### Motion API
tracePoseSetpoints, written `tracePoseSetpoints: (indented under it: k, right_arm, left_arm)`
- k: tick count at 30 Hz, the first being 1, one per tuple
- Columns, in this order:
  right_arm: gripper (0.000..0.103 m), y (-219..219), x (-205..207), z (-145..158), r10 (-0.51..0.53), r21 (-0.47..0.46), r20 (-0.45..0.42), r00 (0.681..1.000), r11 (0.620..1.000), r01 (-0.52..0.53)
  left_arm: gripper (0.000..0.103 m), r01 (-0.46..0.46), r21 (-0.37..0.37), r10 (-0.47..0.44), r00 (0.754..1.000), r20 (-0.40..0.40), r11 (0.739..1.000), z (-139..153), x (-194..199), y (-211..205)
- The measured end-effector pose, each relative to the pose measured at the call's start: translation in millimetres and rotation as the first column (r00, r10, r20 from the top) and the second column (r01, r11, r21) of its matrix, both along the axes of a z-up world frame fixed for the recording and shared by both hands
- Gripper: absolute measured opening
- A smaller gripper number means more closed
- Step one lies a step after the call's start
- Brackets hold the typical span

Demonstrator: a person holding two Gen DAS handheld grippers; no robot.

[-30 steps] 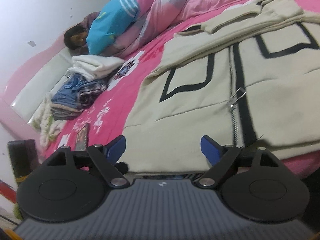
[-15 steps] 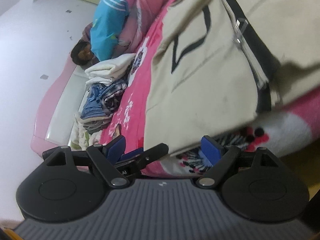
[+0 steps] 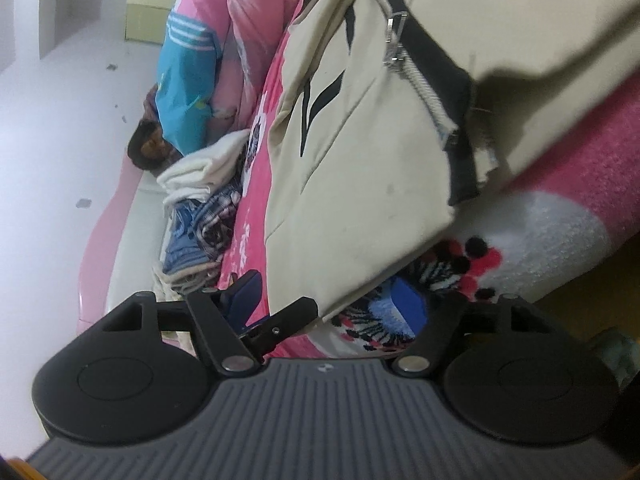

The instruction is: Fold clothes

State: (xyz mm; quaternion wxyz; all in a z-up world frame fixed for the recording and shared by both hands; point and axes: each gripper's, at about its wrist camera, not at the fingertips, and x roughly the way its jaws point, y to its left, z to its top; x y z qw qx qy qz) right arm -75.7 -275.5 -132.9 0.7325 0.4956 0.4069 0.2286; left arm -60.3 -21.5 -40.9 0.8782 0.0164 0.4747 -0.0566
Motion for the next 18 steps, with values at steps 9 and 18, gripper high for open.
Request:
tracePoseSetpoints:
  k: [9,18]
  right_arm:
    - [0.049,-6,-3,-14,-0.041,0.103,-0.019,0.999,0.994,0.042]
    - [0.035,-1,-2,-24,-0.049,0.177,-0.029,0.998,0.983,0.053]
  left_arm:
    - [0.103,-0.007,0.024,0.007,1.0,0.002,1.0,0,0,-4]
    - [0.103,-0.004,0.04,0.004,1.0,0.008,0.999,-1,-1,-5]
